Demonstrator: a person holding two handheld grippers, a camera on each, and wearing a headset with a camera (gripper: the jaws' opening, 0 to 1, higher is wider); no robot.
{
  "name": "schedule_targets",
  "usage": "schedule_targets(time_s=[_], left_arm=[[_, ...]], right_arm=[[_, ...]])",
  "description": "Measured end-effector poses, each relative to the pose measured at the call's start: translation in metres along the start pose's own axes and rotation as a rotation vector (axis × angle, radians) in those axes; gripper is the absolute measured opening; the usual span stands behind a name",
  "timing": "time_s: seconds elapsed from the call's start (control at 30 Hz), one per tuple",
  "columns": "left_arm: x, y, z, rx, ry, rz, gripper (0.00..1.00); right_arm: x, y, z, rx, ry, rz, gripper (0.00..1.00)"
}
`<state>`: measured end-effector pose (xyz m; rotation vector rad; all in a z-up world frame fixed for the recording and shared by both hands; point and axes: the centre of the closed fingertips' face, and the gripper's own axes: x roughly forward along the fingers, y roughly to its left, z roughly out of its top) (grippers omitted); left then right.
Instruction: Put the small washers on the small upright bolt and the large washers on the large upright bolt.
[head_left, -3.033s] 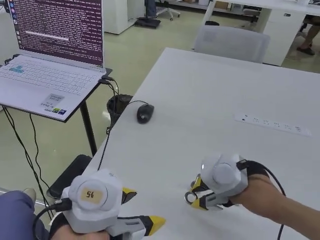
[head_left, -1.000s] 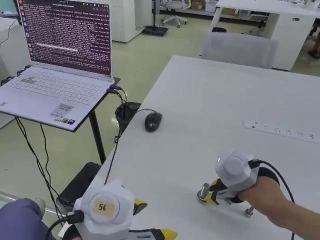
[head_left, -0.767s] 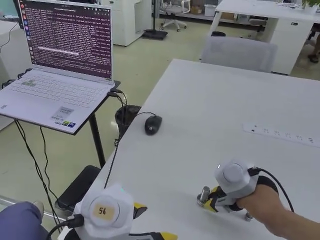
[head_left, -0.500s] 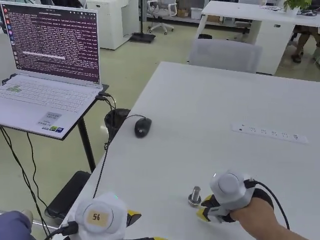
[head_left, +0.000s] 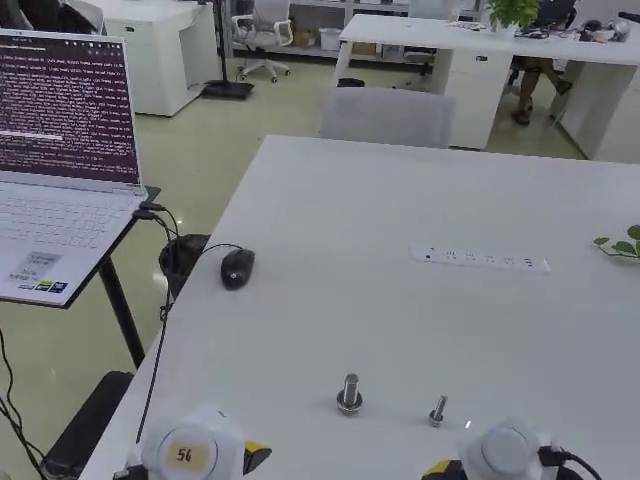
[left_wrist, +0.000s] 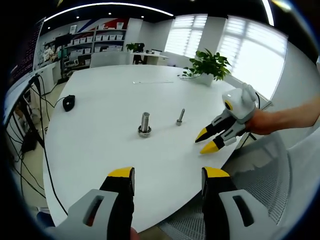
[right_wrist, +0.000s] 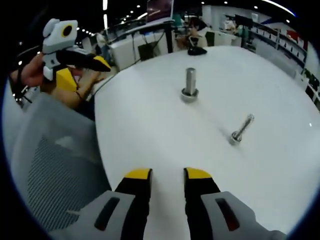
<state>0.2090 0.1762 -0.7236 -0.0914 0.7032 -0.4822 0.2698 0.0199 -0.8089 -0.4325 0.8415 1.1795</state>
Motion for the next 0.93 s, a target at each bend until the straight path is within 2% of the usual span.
schedule_targets(time_s=[0.1, 0.13, 0.2, 0.33, 0.57, 0.63, 0.93], left_arm=[[0.0, 0.001, 0.003, 0.014, 0.0, -0.001, 0.53], [0.001, 0.002, 0.004, 0.017, -0.001, 0.0, 0.53], [0.001, 0.003, 0.007, 0.016, -0.006, 0.002, 0.53], [0.003, 0.003, 0.01, 0.019, -0.01, 0.003, 0.54], [0.006, -0.001, 0.018, 0.055, -0.006, -0.006, 0.55], [0.007, 0.0, 0.018, 0.06, -0.003, -0.005, 0.56], [0.007, 0.002, 0.022, 0.066, -0.006, 0.001, 0.57]], right_arm=[[-0.019, -0.011, -0.016, 0.086, -0.034, -0.03, 0.37], [-0.026, -0.016, -0.019, 0.104, -0.053, -0.054, 0.39], [-0.039, -0.022, -0.024, 0.159, -0.097, -0.066, 0.39], [-0.062, -0.038, -0.021, 0.254, -0.209, -0.12, 0.48], [-0.077, -0.043, -0.017, 0.253, -0.261, -0.16, 0.6], [-0.079, -0.043, -0.014, 0.265, -0.281, -0.165, 0.61], [-0.078, -0.039, -0.01, 0.28, -0.305, -0.178, 0.62]])
